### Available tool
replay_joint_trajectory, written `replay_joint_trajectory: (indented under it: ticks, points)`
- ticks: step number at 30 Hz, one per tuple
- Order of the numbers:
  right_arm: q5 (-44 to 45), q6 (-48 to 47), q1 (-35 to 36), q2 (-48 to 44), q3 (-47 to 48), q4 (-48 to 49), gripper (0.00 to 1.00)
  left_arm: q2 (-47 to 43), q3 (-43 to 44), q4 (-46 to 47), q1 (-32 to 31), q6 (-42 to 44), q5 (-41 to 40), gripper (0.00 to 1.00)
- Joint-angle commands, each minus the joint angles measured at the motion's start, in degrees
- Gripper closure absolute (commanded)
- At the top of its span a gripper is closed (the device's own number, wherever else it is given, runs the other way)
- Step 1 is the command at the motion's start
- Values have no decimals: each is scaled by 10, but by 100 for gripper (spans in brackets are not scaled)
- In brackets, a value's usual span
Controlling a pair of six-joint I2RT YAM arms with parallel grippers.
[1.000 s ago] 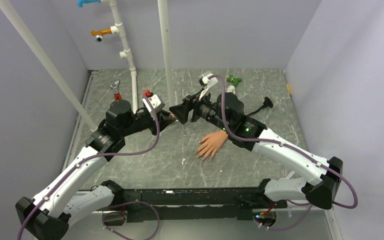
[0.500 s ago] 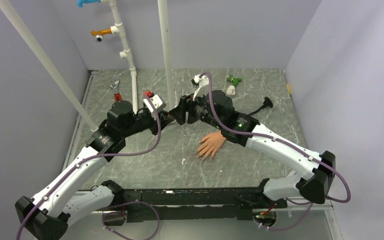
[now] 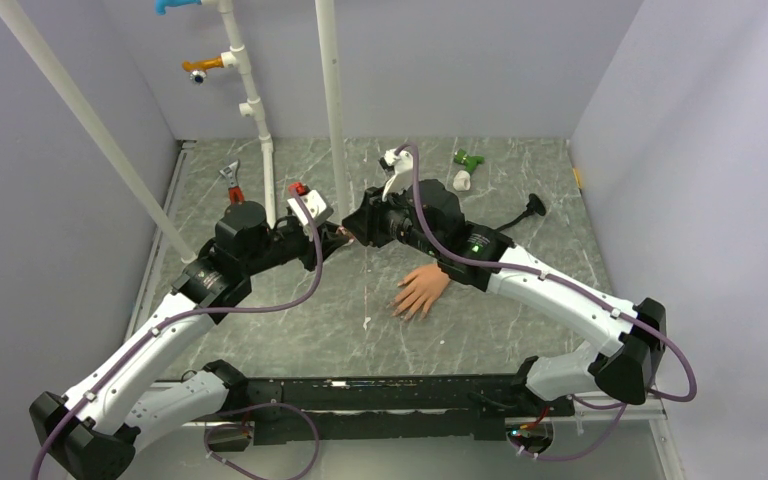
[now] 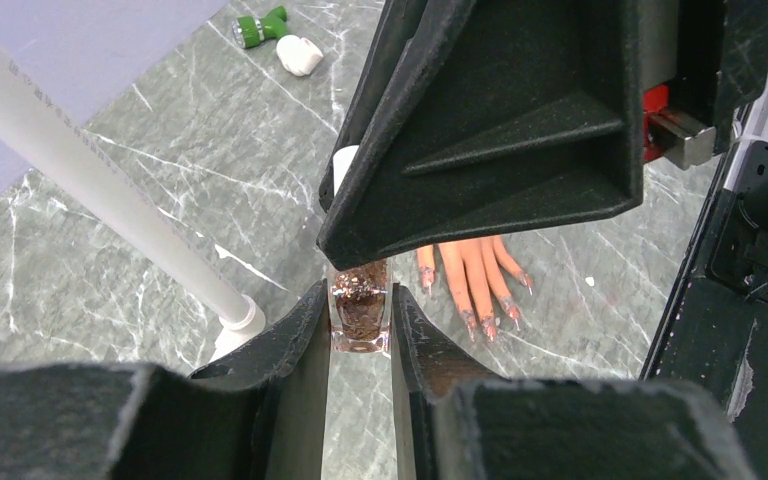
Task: Paint the nails
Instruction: Unscrew the nail polish bottle.
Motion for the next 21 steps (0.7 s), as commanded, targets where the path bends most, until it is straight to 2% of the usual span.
replay_joint_trajectory:
  ticks: [1, 5, 11, 15, 21]
  points:
    - [5, 2, 2, -4, 13, 31, 74, -4, 28, 14, -3, 10, -4, 100]
    - [-3, -2, 2, -11, 0, 43, 84, -5, 28, 15, -2, 8, -3, 100]
    - [-17, -14, 3, -26, -26, 63, 91, -11, 24, 25, -2, 1, 10, 100]
    - [-33, -37, 3, -44, -52, 84, 92, -14, 24, 24, -2, 6, 28, 100]
    - [-60, -86, 3, -80, -85, 91, 93, -18, 23, 20, -1, 24, 97, 100]
